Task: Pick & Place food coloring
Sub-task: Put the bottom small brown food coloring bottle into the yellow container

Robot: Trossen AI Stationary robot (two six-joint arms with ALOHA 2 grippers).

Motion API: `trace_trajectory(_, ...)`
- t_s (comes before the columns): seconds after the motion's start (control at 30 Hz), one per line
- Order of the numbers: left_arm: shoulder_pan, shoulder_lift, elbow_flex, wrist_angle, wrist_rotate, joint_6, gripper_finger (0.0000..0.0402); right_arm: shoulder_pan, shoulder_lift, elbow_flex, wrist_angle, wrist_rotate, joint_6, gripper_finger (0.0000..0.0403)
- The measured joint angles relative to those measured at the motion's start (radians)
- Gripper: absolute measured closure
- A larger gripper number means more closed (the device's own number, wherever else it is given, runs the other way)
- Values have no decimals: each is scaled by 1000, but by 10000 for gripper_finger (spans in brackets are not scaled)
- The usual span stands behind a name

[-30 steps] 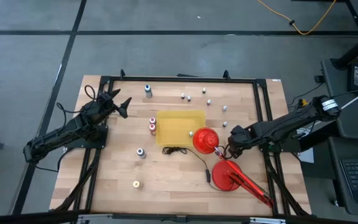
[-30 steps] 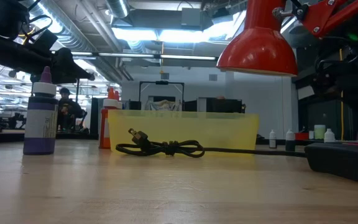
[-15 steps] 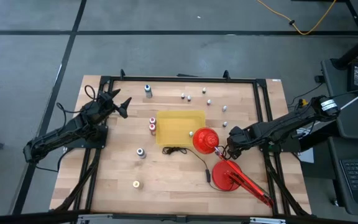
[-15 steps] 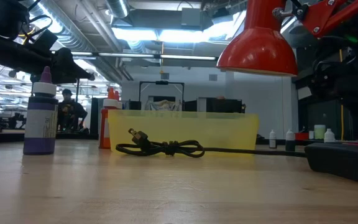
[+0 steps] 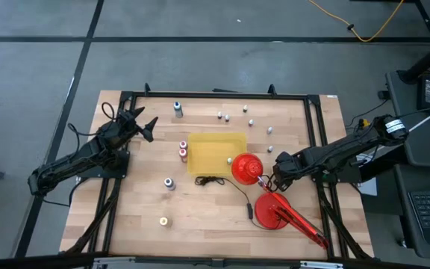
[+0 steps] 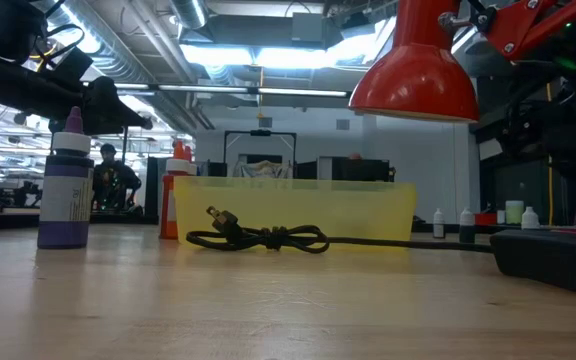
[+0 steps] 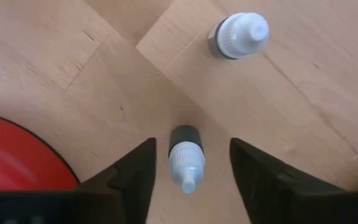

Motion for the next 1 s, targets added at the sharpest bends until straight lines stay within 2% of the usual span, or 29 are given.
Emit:
trace_trajectory(0.57,0,0,0,0,0,0,38,0,-1,0,0,-5,4,324)
trace_trajectory(0.73,0,0,0,0,0,0,37,-1,-5,4,-13,-5,4,325)
trace_trajectory(1.0,0,0,0,0,0,0,37,-65,-73,89,-188,1,-29,330)
